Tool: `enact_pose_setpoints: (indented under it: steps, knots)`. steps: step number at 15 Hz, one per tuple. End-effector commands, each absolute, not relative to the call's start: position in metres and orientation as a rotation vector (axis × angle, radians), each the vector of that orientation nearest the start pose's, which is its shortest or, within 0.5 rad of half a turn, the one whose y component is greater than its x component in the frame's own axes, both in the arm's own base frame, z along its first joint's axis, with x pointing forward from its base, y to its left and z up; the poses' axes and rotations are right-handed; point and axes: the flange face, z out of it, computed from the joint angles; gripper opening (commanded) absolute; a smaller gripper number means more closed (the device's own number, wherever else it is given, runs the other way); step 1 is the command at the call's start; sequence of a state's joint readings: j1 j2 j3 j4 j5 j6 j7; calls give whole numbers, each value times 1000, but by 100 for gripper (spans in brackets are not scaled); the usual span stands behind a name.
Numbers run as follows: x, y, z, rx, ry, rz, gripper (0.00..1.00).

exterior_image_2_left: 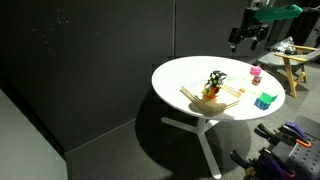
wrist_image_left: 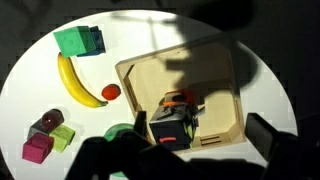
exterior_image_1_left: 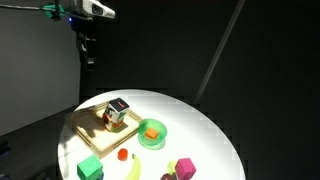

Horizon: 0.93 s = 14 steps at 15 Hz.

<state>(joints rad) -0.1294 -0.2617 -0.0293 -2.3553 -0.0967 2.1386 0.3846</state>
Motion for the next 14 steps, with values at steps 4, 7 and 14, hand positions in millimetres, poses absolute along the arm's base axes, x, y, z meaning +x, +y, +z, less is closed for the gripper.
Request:
enact_pose_setpoints:
  steps: [4, 7, 14]
  knots:
    - [433, -115, 430, -3088, 832, -29, 100]
    - [422, -131, 416, -3075, 869, 17, 100]
    - [399, -164, 370, -3030, 970, 70, 100]
